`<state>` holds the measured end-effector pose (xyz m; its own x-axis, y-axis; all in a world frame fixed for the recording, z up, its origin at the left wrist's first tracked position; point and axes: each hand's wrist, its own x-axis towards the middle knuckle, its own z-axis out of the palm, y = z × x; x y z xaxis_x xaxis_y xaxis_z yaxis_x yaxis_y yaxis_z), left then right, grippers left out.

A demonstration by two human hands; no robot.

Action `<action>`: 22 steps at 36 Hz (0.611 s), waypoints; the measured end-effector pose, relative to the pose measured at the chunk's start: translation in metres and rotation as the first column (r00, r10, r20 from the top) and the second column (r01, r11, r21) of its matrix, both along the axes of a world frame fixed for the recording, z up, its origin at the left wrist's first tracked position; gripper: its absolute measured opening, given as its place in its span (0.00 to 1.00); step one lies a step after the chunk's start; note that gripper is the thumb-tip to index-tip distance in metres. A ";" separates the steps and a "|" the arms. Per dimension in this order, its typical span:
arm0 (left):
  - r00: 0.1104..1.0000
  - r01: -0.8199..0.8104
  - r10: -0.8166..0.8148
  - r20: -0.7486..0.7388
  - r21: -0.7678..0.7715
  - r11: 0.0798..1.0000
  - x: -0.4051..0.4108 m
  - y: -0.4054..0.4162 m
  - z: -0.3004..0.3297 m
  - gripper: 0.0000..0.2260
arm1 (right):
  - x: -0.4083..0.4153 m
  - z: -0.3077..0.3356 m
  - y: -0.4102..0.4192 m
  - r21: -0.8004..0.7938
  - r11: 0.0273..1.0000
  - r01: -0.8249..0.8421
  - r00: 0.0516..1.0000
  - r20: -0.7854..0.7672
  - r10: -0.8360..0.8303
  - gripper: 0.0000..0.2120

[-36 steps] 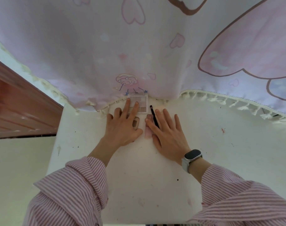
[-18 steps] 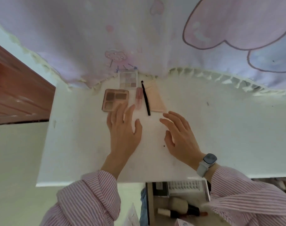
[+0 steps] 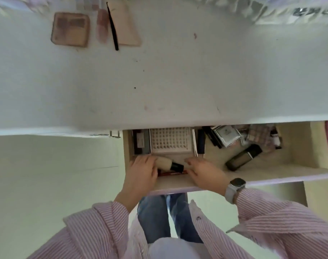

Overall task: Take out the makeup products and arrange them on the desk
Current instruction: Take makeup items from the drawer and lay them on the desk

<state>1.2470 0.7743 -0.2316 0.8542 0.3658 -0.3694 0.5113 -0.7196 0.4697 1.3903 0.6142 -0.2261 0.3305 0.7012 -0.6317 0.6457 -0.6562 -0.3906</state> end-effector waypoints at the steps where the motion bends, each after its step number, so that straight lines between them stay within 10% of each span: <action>1: 0.995 -0.009 0.009 -0.101 0.008 1.000 0.003 0.000 -0.006 0.14 | -0.001 -0.007 0.002 -0.018 1.000 0.001 1.000 -0.016 -0.002 0.19; 7: 0.910 0.004 -0.008 -0.413 -0.010 1.000 0.009 -0.005 -0.028 0.15 | -0.012 -0.042 0.029 -0.084 0.995 -0.054 0.998 -0.016 0.053 0.20; 22: 0.784 -0.072 -0.075 -0.616 -0.210 0.975 0.012 -0.006 -0.035 0.16 | -0.002 -0.038 0.023 -0.220 0.956 -0.195 0.961 -0.236 0.142 0.16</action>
<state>1.2586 0.7681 -0.2661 0.4155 0.2155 -0.8837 0.7423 -0.6418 0.1925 1.3878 0.6375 -0.2642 0.0581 0.5541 -0.8304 0.6726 -0.6365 -0.3776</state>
